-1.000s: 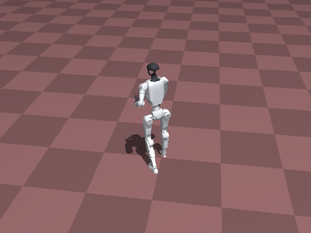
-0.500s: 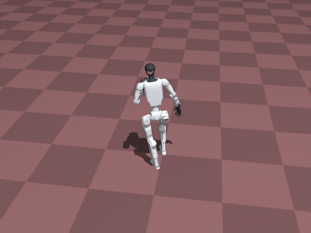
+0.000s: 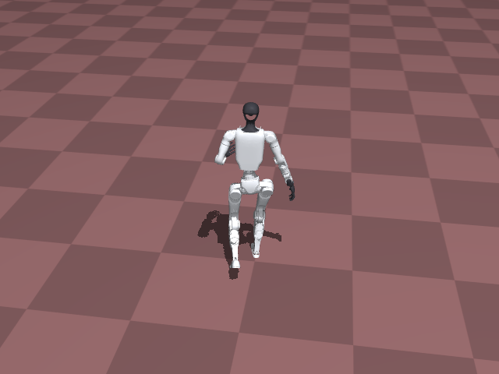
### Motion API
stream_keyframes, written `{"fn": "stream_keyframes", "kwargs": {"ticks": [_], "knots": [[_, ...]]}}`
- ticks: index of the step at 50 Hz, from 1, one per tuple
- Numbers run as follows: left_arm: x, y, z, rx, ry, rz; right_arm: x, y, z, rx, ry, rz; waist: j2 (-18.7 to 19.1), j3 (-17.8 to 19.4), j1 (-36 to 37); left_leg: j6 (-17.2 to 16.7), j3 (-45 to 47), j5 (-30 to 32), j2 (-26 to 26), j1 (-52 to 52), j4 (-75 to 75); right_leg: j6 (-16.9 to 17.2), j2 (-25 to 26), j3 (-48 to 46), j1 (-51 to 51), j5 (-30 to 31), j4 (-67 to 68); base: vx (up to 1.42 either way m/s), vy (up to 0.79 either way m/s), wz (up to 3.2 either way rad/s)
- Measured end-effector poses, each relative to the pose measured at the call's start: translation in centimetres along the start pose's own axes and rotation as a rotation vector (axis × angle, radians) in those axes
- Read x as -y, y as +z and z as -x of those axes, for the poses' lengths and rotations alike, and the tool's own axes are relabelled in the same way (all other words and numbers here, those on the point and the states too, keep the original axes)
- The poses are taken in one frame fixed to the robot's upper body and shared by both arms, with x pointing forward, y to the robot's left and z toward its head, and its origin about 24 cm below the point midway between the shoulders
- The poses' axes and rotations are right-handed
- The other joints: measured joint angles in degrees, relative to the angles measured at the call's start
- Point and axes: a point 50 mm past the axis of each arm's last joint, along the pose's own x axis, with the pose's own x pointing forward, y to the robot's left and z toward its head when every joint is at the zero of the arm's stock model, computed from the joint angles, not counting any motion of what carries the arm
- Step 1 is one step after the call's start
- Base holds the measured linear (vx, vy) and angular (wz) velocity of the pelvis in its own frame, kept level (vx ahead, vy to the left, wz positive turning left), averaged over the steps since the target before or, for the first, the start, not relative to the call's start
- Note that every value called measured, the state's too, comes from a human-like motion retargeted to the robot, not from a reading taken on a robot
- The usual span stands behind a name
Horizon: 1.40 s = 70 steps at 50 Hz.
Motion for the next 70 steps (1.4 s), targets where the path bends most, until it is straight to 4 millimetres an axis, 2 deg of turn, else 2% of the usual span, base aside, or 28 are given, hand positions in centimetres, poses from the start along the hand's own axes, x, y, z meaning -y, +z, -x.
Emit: {"fn": "stream_keyframes", "kwargs": {"ticks": [3,5,7,11,15,17,18,22,25,27,30,35,37,39,41,43,45,47,48,52,56,59,60,65,70], "knots": [[-0.8,0.6,1.0,0.018,0.078,-0.035,-0.3,2.2,-0.1,0.057,-0.006,0.006,1.6,0.3,3.8,3.0,-2.0,-3.3,3.8,-8.8,10.2,-0.4,3.0,1.7,4.9,-0.2,-3.5,0.39,-0.12,-0.84],[-1.3,1.4,1.3,0.043,0.121,-0.065,-0.5,5.2,0.0,0.134,-0.007,0.000,1.3,0.7,5.8,4.9,-3.5,-5.6,4.1,-15.0,12.0,-0.4,3.4,4.0,10.7,2.0,-11.4,0.41,-0.10,-0.68],[-1.9,1.3,2.3,0.049,0.180,-0.075,-0.8,7.5,0.2,0.211,-0.007,0.002,1.6,0.9,8.0,5.7,-4.0,-8.1,4.2,-19.3,10.4,-0.3,4.1,5.9,13.9,1.0,-11.9,0.43,-0.08,-0.73],[-2.9,1.4,3.6,0.070,0.288,-0.099,-1.4,14.2,1.7,0.430,0.002,-0.011,-0.8,1.7,10.5,5.3,-2.6,-8.7,0.1,-25.3,-3.2,0.3,1.4,10.7,22.5,1.2,-19.3,0.48,-0.04,-0.68],[-4.1,0.6,5.0,0.044,0.393,-0.122,-2.2,20.7,4.4,0.663,0.033,-0.005,-3.6,1.4,11.4,2.2,-0.9,-4.2,-5.3,-27.3,-24.9,0.9,-2.5,14.0,28.9,1.9,-26.1,0.52,0.01,-0.56],[-4.5,-0.1,5.9,0.007,0.432,-0.128,-2.8,23.0,5.9,0.762,0.050,0.007,-3.8,0.5,11.7,0.7,-1.5,-2.9,-6.5,-28.6,-32.2,0.6,-2.4,15.0,30.3,1.3,-26.1,0.53,0.03,-0.45],[-4.8,-0.3,6.0,-0.003,0.447,-0.138,-3.0,24.4,6.8,0.815,0.058,0.011,-5.3,-0.2,11.6,0.5,-0.6,0.1,-8.5,-26.8,-41.0,1.0,-4.2,15.4,30.6,1.1,-27.0,0.56,0.05,-0.34],[-5.3,-1.2,7.1,-0.056,0.498,-0.152,-4.2,27.3,9.3,0.951,0.090,0.045,-6.7,-2.2,11.9,0.0,-1.0,2.8,-10.6,-27.9,-45.1,0.7,-4.8,16.9,32.2,-1.0,-24.1,0.58,0.04,-0.43],[-5.6,-1.6,7.4,-0.088,0.521,-0.168,-5.2,27.7,9.9,0.979,0.113,0.068,-8.9,-2.9,12.4,1.4,-0.7,4.8,-12.5,-28.0,-41.1,1.4,-6.3,16.4,33.0,-3.5,-18.2,0.62,0.06,-0.52],[-5.8,-1.9,7.3,-0.109,0.535,-0.180,-6.0,27.1,9.3,0.949,0.127,0.086,-11.0,-2.9,12.4,2.8,0.0,5.2,-14.4,-27.9,-36.5,2.9,-7.8,15.6,32.6,-5.2,-11.3,0.61,0.08,-0.42],[-6.0,-2.6,6.9,-0.140,0.542,-0.182,-7.4,24.9,7.7,0.851,0.160,0.118,-15.0,-2.4,12.2,5.5,1.2,4.3,-18.3,-27.1,-31.0,6.9,-11.5,13.0,30.3,-5.0,2.6,0.57,0.10,-0.34],[-5.7,-3.5,5.1,-0.186,0.501,-0.188,-9.3,19.5,4.5,0.627,0.239,0.141,-22.9,-2.0,9.9,11.0,4.1,1.2,-26.4,-22.9,-31.3,15.0,-20.5,9.5,21.6,6.8,27.8,0.52,0.11,-0.03],[-5.5,-3.4,4.1,-0.185,0.478,-0.199,-9.8,17.2,3.5,0.545,0.258,0.130,-24.6,-2.0,8.3,12.5,4.3,-0.1,-28.7,-20.6,-32.2,16.4,-23.1,8.5,17.5,10.8,36.9,0.52,0.10,0.06],[-5.4,-3.0,2.8,-0.173,0.458,-0.217,-9.9,15.1,2.8,0.472,0.268,0.110,-25.6,-1.8,6.7,13.3,4.0,-1.0,-30.6,-17.5,-34.5,15.7,-25.8,7.3,12.5,11.5,45.4,0.52,0.09,-0.02],[-5.3,-2.3,1.3,-0.152,0.441,-0.237,-9.7,13.3,2.1,0.406,0.264,0.079,-25.7,-1.6,5.2,13.5,3.0,-1.3,-31.6,-13.3,-38.6,13.5,-28.1,6.2,7.1,10.1,52.0,0.52,0.08,-0.10],[-5.1,-1.7,0.3,-0.130,0.429,-0.253,-9.4,11.0,1.5,0.335,0.251,0.047,-25.7,-1.5,3.5,13.5,2.2,-2.3,-32.6,-9.4,-41.1,11.1,-30.4,5.5,1.9,6.5,57.2,0.51,0.07,-0.06],[-5.1,-0.6,-1.2,-0.092,0.419,-0.273,-8.8,9.3,1.0,0.282,0.235,0.010,-24.0,-1.2,2.3,13.0,0.4,-1.8,-32.1,-3.4,-47.4,8.6,-30.2,4.6,-3.8,4.0,59.2,0.51,0.06,-0.13],[-4.8,-0.1,-1.9,-0.065,0.408,-0.279,-8.4,6.8,0.6,0.213,0.221,-0.018,-23.7,-1.2,0.5,12.6,-0.2,-3.1,-32.8,0.2,-48.6,7.2,-31.4,4.3,-8.3,0.5,59.3,0.50,0.04,-0.08],[-4.7,0.5,-2.5,-0.041,0.399,-0.288,-8.0,6.0,0.5,0.193,0.212,-0.031,-22.3,-0.9,0.2,12.2,-1.2,-2.6,-31.9,3.8,-52.5,6.4,-30.3,3.5,-10.5,-0.1,57.6,0.50,0.04,-0.17],[-3.8,1.9,-4.1,0.031,0.350,-0.312,-7.0,1.8,0.2,0.081,0.187,-0.069,-19.2,0.0,-1.9,10.8,-3.6,-3.4,-30.3,13.5,-58.7,5.9,-29.2,1.2,-15.7,-2.4,46.3,0.49,0.01,-0.09],[-2.6,2.8,-5.2,0.090,0.284,-0.334,-6.2,-2.3,0.4,-0.039,0.175,-0.103,-16.4,0.5,-3.4,9.5,-5.2,-3.8,-27.8,21.0,-63.5,8.2,-26.8,0.1,-16.4,-0.8,26.4,0.48,-0.04,-0.03],[-1.7,3.4,-5.8,0.128,0.235,-0.359,-5.9,-4.6,0.6,-0.107,0.174,-0.119,-14.0,-0.5,-3.6,8.2,-5.3,-3.7,-25.5,24.3,-66.9,10.1,-24.0,0.1,-15.4,1.9,7.8,0.45,-0.07,-0.19],[-1.5,3.5,-6.0,0.140,0.222,-0.365,-5.8,-5.2,0.7,-0.123,0.174,-0.125,-13.4,-1.1,-3.5,7.7,-5.1,-3.7,-24.8,24.8,-67.6,10.6,-23.2,0.2,-14.9,2.9,1.8,0.43,-0.11,-0.23],[-1.2,2.9,-5.6,0.135,0.204,-0.354,-5.7,-6.7,1.0,-0.160,0.171,-0.129,-13.2,-3.5,-3.9,5.6,-4.0,-5.6,-24.3,26.9,-64.0,10.9,-22.7,1.0,-15.0,5.2,-0.2,0.47,-0.14,-0.13],[-2.1,0.4,-3.7,0.053,0.253,-0.298,-5.9,-5.5,0.8,-0.112,0.162,-0.111,-11.6,-4.3,-4.4,2.9,-4.9,-4.8,-20.7,25.8,-49.4,7.6,-20.0,-0.8,-11.5,6.6,7.4,0.53,-0.17,-0.22]]}}
